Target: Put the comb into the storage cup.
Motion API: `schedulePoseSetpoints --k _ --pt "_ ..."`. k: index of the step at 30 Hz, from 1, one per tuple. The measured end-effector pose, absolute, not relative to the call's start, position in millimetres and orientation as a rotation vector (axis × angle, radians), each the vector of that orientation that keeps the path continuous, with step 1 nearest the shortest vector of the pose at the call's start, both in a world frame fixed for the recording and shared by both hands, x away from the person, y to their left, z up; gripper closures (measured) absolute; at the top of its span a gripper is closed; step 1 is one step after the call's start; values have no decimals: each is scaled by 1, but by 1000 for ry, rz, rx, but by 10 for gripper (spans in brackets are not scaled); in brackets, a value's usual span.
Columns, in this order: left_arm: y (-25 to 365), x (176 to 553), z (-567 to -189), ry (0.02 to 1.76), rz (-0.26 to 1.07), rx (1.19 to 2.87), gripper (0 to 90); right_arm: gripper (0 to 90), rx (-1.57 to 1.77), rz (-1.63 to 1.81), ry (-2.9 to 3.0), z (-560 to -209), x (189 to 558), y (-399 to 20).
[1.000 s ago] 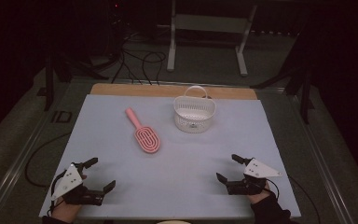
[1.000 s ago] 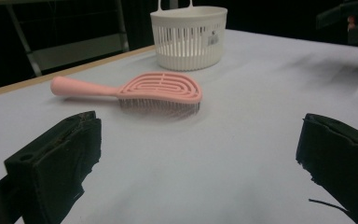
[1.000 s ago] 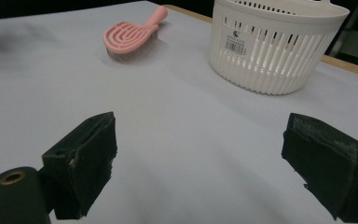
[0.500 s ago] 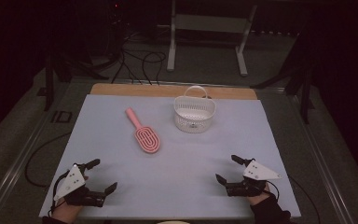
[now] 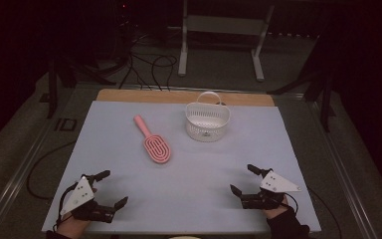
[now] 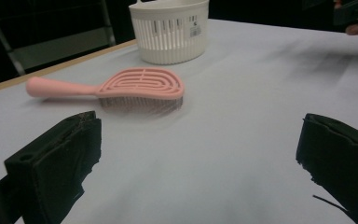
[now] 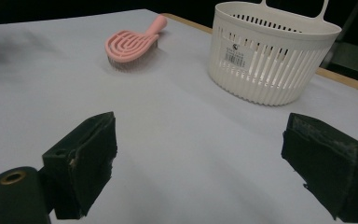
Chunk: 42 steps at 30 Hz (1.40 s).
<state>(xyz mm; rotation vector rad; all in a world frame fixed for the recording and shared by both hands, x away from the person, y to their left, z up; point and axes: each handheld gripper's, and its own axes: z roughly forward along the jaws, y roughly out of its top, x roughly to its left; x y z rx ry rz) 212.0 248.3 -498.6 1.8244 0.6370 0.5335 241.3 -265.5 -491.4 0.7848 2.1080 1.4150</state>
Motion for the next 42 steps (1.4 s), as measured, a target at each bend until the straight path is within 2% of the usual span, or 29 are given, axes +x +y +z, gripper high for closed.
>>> schedulePoseSetpoints --k 11,21,42 --pt "245 215 -484 604 538 1841 2 101 790 1437 2092 -490 241 -264" --pt "236 226 -469 571 481 1875 2 101 806 1455 2083 -489 241 -265" --pt "231 253 -439 529 475 1921 2 101 812 1471 2073 -488 240 -265"
